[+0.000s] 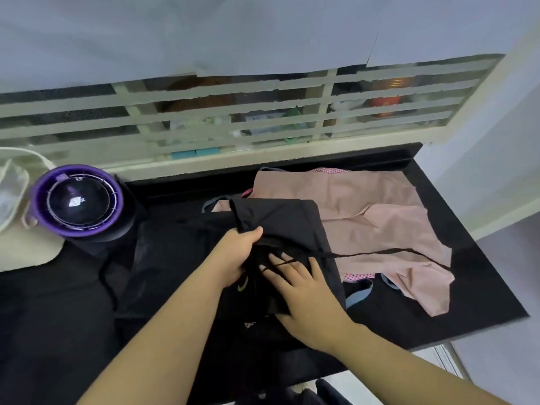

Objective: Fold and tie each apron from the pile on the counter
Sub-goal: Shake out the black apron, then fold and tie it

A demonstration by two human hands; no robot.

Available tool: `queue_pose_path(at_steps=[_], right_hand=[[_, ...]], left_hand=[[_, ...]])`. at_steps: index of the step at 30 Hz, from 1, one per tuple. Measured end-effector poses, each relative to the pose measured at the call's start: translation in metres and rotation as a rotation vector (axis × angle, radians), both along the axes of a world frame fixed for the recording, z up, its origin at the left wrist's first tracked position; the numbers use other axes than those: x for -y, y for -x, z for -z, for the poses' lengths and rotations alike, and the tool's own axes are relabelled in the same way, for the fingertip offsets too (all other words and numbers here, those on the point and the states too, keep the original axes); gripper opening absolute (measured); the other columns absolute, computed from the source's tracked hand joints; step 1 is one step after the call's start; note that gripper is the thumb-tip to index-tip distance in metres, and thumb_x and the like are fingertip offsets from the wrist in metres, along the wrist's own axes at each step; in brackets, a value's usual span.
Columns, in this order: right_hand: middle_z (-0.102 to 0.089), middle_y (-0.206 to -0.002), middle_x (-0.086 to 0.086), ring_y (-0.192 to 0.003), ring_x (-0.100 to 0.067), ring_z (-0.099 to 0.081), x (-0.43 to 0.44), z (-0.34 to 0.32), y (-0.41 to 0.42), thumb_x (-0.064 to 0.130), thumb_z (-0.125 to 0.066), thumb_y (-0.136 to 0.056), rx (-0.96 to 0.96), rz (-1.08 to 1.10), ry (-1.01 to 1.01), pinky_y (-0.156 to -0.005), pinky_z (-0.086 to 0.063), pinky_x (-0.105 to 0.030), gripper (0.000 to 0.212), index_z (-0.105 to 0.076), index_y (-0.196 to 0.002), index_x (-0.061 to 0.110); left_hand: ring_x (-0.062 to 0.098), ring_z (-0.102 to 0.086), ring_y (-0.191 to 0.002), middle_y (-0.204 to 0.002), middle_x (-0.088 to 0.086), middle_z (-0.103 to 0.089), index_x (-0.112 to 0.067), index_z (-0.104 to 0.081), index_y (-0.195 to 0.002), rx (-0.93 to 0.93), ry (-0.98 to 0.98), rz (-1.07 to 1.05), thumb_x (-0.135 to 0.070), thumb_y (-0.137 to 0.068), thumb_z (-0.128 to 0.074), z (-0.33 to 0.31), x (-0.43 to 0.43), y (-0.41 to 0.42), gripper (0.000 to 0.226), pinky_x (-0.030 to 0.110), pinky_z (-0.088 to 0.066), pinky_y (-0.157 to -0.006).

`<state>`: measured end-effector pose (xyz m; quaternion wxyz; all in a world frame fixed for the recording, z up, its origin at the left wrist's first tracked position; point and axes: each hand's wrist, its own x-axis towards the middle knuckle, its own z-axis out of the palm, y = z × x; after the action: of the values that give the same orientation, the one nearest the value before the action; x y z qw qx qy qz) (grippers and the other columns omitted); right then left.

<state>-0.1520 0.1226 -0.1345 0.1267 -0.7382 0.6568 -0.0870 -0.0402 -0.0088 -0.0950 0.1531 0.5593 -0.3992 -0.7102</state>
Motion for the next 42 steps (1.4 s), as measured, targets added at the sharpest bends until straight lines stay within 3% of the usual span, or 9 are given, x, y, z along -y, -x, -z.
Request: queue_pose_path(at_steps=[5,8,11,15,19,28,33,37,42], right_hand=[[-0.053,-0.117,0.008,-0.109,-0.018,-0.05,-0.018,0.005,0.025,0.011,-0.068,-0.066,0.402,0.486,0.344,-0.093,-0.037,-0.021,0.058,-0.053,-0.121,0.025],[-0.062,-0.099,0.016,-0.091,-0.006,-0.059,-0.015,0.002,0.027,0.015,-0.068,-0.076,0.88,0.83,0.262,-0.075,-0.043,-0.016,0.035,-0.055,-0.104,0.031],[-0.066,-0.095,0.015,-0.089,0.001,-0.061,-0.003,-0.002,0.029,0.012,-0.063,-0.084,1.077,0.945,0.238,-0.069,-0.044,-0.007,0.026,-0.059,-0.105,0.027],[-0.068,-0.095,0.005,-0.089,-0.008,-0.059,0.01,-0.014,0.042,-0.011,-0.048,-0.08,0.857,0.9,0.312,-0.069,-0.04,-0.005,0.044,-0.068,-0.108,0.018],[-0.063,-0.101,-0.007,-0.093,-0.018,-0.052,0.009,-0.016,0.07,-0.002,-0.039,-0.065,0.491,0.804,0.468,-0.085,-0.034,-0.015,0.051,-0.068,-0.107,0.002],[-0.052,-0.128,-0.011,-0.112,-0.031,-0.051,-0.001,0.019,0.076,-0.012,-0.057,-0.071,0.177,0.469,0.079,-0.089,-0.041,-0.031,0.075,-0.045,-0.141,0.013],[-0.043,-0.116,0.029,-0.099,0.018,-0.044,0.005,0.027,0.074,0.018,-0.048,-0.094,0.194,0.296,0.083,-0.082,-0.029,0.005,0.044,-0.049,-0.137,0.024],[-0.051,-0.136,-0.01,-0.114,-0.024,-0.054,0.0,0.034,0.07,0.001,-0.065,-0.081,0.108,0.127,0.175,-0.101,-0.045,-0.033,0.055,-0.056,-0.133,0.014],[-0.05,-0.137,-0.017,-0.115,-0.029,-0.052,0.001,0.038,0.06,0.016,-0.048,-0.09,0.067,0.114,0.147,-0.098,-0.047,-0.038,0.039,-0.062,-0.127,0.017]], left_hand=[[0.023,-0.071,-0.089,-0.101,0.008,-0.074,-0.011,-0.067,-0.11,-0.215,-0.124,-0.129,-0.02,-0.096,-0.056,-0.037,0.013,0.001,0.02,0.033,-0.056,-0.069],[0.022,-0.071,-0.087,-0.103,0.01,-0.073,-0.008,-0.065,-0.114,-0.279,-0.144,-0.128,-0.021,-0.096,-0.054,-0.056,0.014,0.004,0.025,0.034,-0.056,-0.07],[0.022,-0.071,-0.087,-0.101,0.01,-0.073,-0.007,-0.065,-0.113,-0.322,-0.141,-0.109,-0.022,-0.096,-0.053,-0.074,0.016,0.008,0.026,0.036,-0.054,-0.073],[0.021,-0.072,-0.087,-0.103,0.009,-0.073,-0.008,-0.067,-0.11,-0.377,-0.085,-0.097,-0.023,-0.096,-0.053,-0.089,0.023,0.0,0.025,0.036,-0.054,-0.075],[0.022,-0.071,-0.09,-0.107,0.01,-0.072,-0.009,-0.066,-0.113,-0.346,-0.097,-0.175,-0.022,-0.096,-0.051,-0.063,0.023,-0.027,0.026,0.037,-0.052,-0.072],[0.031,-0.065,-0.091,-0.104,0.015,-0.067,-0.004,-0.06,-0.107,0.063,-0.236,-0.377,-0.013,-0.097,-0.054,0.044,-0.012,-0.092,0.015,0.043,-0.052,-0.071],[0.034,-0.056,-0.112,-0.125,0.014,-0.058,-0.005,-0.052,-0.127,0.388,0.044,-0.383,-0.021,-0.099,-0.05,0.053,-0.007,-0.099,0.033,0.043,-0.046,-0.098],[0.035,-0.043,-0.128,-0.141,0.015,-0.045,-0.004,-0.039,-0.141,0.452,0.114,-0.388,-0.026,-0.104,-0.036,0.054,-0.002,-0.102,0.044,0.04,-0.036,-0.105],[0.032,-0.038,-0.134,-0.149,0.011,-0.037,-0.009,-0.026,-0.149,0.396,0.092,-0.334,-0.046,-0.097,-0.046,0.058,0.008,-0.11,0.068,0.041,-0.033,-0.11]])
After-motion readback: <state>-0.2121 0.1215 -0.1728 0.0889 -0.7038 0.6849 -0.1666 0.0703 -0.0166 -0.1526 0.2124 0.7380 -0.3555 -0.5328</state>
